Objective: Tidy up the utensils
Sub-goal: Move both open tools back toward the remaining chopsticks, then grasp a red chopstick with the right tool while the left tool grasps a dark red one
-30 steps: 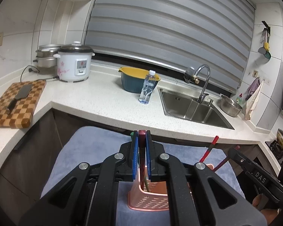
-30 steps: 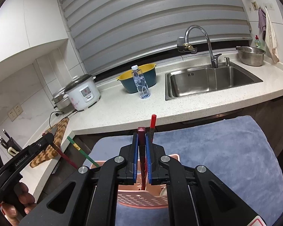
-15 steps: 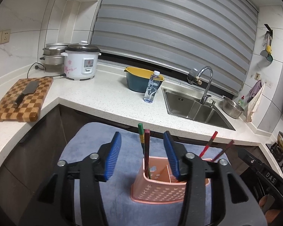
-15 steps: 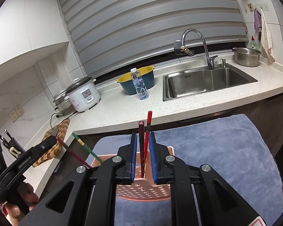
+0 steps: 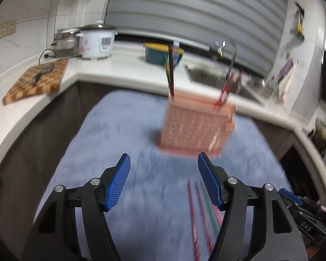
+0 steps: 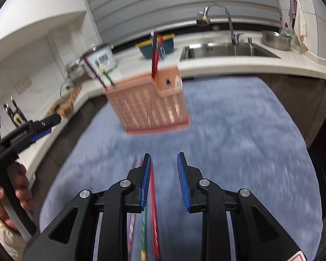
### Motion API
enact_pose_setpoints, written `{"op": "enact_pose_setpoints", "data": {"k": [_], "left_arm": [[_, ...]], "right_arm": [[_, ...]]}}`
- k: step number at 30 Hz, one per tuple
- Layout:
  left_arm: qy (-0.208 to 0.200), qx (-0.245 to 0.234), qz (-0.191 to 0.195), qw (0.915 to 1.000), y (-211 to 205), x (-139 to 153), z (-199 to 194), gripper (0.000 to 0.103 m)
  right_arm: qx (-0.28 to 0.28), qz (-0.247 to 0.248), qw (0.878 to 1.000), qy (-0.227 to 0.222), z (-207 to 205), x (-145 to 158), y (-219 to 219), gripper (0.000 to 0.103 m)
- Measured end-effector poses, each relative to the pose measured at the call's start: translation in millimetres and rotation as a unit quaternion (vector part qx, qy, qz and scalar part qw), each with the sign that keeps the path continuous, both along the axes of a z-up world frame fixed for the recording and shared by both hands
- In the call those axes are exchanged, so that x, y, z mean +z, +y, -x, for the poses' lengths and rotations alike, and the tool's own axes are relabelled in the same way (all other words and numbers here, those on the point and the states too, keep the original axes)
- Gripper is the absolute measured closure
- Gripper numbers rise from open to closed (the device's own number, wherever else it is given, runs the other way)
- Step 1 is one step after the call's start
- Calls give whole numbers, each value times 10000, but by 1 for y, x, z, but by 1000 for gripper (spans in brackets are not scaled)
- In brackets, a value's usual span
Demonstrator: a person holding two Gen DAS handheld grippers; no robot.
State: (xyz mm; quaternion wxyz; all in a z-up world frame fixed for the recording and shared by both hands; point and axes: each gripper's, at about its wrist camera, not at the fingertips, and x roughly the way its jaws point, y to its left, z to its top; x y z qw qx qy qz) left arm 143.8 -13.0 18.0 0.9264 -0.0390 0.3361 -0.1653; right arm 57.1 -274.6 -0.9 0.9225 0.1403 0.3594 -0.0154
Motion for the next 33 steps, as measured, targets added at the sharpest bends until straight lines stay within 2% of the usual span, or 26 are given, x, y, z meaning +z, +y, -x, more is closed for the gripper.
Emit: {"op": "enact_pose_setpoints", "data": {"k": [7, 12, 23, 28, 33], "left_arm": [[631, -208, -334, 9972, -6, -54, 55, 42], [889, -350, -551, 9939, -15, -81, 81, 42], [1063, -636, -660, 9901, -32, -105, 99, 42], [1123, -726, -768, 9880, -39, -113, 101, 42], [1190, -731, -852, 9865, -40, -120, 101, 48]], "right_arm": [[100, -116, 9974, 710, 57, -56, 21, 78], [334, 171, 9958, 833, 74, -77, 48, 78], [349, 114, 9944, 986, 72, -96, 54, 81], [316, 18, 9940, 1046, 72, -101, 50, 89], [298, -29, 9940, 1055, 73, -102, 48, 91]]}}
